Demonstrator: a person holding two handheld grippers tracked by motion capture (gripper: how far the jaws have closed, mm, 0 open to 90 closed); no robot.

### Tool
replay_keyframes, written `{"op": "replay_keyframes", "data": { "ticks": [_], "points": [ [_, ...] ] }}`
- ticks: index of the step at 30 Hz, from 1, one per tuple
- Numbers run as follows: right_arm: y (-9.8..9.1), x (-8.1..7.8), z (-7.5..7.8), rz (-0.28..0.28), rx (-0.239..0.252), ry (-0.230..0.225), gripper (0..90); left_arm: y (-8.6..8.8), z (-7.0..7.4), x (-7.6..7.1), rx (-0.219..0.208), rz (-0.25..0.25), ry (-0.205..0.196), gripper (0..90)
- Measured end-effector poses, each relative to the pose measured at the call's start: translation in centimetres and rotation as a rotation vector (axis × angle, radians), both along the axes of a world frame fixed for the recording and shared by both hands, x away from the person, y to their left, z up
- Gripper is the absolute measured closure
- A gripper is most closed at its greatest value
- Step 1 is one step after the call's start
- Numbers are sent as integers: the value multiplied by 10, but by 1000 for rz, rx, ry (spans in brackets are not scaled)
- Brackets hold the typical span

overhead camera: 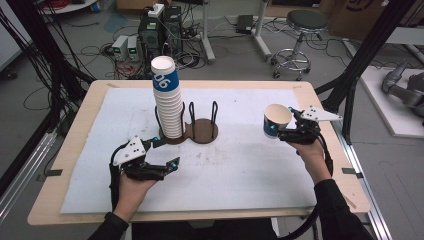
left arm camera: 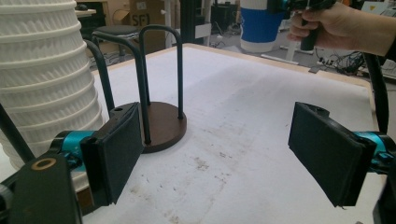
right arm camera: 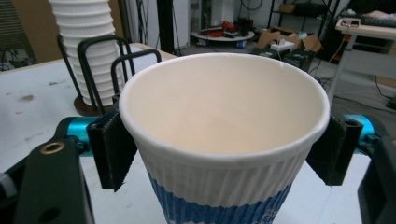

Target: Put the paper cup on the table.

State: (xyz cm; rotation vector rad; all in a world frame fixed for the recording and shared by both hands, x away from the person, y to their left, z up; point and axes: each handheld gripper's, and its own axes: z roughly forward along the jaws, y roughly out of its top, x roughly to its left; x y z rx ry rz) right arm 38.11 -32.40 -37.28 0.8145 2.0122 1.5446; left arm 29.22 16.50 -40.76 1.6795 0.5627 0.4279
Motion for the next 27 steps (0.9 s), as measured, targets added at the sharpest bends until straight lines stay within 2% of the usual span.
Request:
{"op": "replay_keyframes", "data": {
  "ticks": [5,14,18,27],
  "points": [
    [2,6,-4,-31,-3,-8,216,0,0,0,0,0,2,178],
    [4,17,-14,-86,8,14,217,1,-1,0,1,-3,4,178],
    [3,20,-21,-119,7,3,218,1,-1,0,4,-4,3,178],
    [0,30,-38,-169,4,51,218,0,-2,0,5,-8,8,178]
  ]
}}
